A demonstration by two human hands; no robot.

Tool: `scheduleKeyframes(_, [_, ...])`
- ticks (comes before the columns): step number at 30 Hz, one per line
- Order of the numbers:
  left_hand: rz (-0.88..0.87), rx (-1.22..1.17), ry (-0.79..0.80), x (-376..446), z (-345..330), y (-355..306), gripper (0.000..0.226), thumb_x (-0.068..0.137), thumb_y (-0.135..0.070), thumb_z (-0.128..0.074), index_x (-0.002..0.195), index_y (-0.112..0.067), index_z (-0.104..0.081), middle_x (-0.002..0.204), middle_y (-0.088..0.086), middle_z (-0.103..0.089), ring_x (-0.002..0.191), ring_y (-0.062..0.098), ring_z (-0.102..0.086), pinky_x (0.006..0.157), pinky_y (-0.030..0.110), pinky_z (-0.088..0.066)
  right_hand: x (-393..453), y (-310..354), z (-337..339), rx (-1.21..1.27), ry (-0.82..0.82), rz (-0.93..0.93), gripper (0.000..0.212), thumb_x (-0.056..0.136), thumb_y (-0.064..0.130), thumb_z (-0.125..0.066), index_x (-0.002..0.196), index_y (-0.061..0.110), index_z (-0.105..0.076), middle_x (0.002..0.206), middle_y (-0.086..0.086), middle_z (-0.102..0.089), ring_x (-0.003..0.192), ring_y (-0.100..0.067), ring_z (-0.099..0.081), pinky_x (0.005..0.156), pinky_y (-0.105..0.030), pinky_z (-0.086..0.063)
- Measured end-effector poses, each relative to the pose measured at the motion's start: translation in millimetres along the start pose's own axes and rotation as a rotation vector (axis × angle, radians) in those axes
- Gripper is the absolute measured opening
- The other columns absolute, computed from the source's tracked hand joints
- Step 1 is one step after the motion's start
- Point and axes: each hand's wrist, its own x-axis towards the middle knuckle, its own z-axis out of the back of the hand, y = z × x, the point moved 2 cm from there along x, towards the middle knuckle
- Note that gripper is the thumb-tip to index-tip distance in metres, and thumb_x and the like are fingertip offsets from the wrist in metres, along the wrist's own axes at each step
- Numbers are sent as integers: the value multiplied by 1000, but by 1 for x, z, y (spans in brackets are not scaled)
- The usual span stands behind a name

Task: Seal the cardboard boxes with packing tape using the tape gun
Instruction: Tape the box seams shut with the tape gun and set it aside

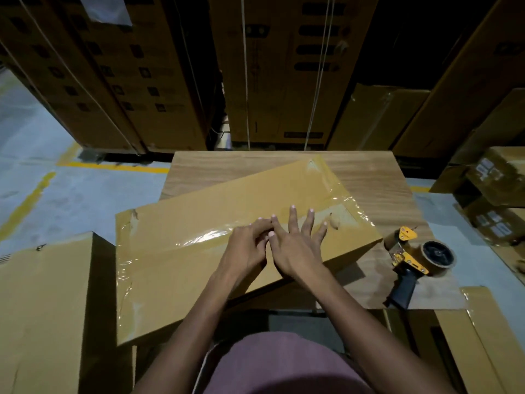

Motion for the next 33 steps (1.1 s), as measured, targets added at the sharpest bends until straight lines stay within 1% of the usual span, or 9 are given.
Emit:
scheduleKeyframes(5, [68,22,-72,9,40,26,37,88,-13,-74,124,-20,-70,119,-2,-74,111,4,-68,94,36,-58,-35,11,-24,-78,-101,85,74,98,63,5,165,34,-8,174,-6,-2,160,-35,2,124,-61,-1])
scheduleKeyframes(9, [37,186,-136,15,69,40,31,91,-7,-69,119,-20,-69,121,0,-72,107,18,-69,85,36,-58,-23,-4,-18,-18,-207,133,65,102,63,-20,159,37,-36,169,-1,-29,157,-30,-22,123,-60,-18])
scheduleKeyframes(12, [-4,327,-60,22,86,52,25,93,-21,-70,116,-17,-62,128,-1,-60,113,29,-58,90,44,-52,-8,-18,-11,6,-251,167,63,101,61,-25,154,35,-46,163,1,-40,153,-28,-31,122,-57,-23])
scheduleKeyframes(15, [50,568,34,31,99,77,52,92,-53,-61,130,-19,-53,140,5,-48,133,35,-39,112,56,-32,14,-36,5,40,-266,194,63,99,61,-26,152,35,-50,161,2,-43,152,-26,-34,121,-57,-26])
scheduleKeyframes(18, [153,653,24,30,112,99,73,89,-69,-52,141,-19,-44,152,13,-38,146,42,-24,118,63,-15,40,-58,25,45,-267,212,61,98,59,-27,151,38,-49,161,4,-43,152,-24,-33,121,-57,-26])
scheduleKeyframes(23, [162,678,-94,14,129,109,72,95,-65,-48,149,-19,-39,162,16,-27,153,41,-10,120,65,-4,68,-68,44,-20,-238,50,47,106,55,-27,149,50,-45,165,10,-36,155,-29,-27,118,-73,-9])
scheduleKeyframes(27, [240,486,-225,5,130,117,74,96,-59,-52,154,-17,-35,166,14,-20,155,39,-4,122,65,-8,32,-2,21,68,-91,-207,69,103,67,-25,164,34,-17,174,-5,-3,158,-40,3,117,-78,1])
scheduleKeyframes(30, [292,514,-117,9,127,117,95,86,-75,-52,159,-21,-23,167,12,-15,155,36,-3,119,64,-20,-18,64,-20,62,-4,-45,82,97,77,-12,165,34,6,169,-1,24,152,-40,29,114,-78,4])
scheduleKeyframes(33, [299,565,-30,11,128,113,108,79,-86,-47,161,-26,-11,169,8,-8,155,35,-1,115,65,-24,-29,71,-33,62,-89,54,78,96,76,-16,164,40,-1,172,6,18,155,-32,27,113,-80,-7])
